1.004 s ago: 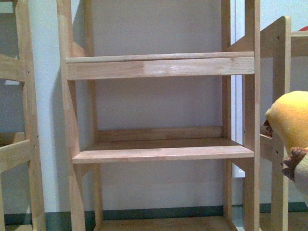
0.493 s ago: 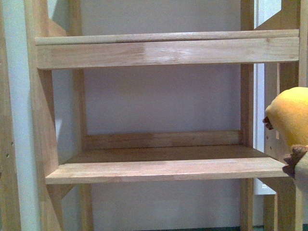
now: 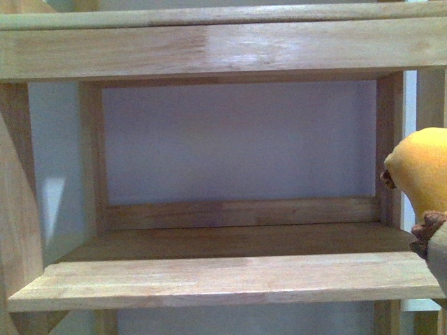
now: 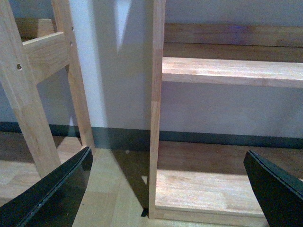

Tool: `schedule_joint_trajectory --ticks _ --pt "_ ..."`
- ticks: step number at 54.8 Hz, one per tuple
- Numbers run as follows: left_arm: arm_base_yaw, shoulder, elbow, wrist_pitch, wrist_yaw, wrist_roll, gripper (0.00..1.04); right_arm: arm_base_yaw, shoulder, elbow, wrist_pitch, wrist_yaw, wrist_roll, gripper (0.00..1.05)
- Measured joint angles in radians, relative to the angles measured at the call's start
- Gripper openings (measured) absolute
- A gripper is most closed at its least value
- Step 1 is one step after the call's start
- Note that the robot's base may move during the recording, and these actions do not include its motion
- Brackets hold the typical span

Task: Put away toys

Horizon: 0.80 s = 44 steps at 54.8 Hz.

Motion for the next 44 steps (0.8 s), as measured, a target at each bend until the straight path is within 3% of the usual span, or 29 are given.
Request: schedule_joint_trajectory --ticks 31,38,44 --pt "0.000 0.000 0.000 0.000 0.000 0.000 0.99 0.000 0.001 0.000 -0.002 0.003 0.000 0.18" --pt "0.000 0.000 0.000 0.000 0.000 0.000 0.99 0.001 0.040 0.077 -0.179 0.006 -0.003 0.18" --pt "0.000 0.000 0.000 0.000 0.000 0.000 0.99 0.022 0.097 0.146 -0.204 0.040 0.001 0.18"
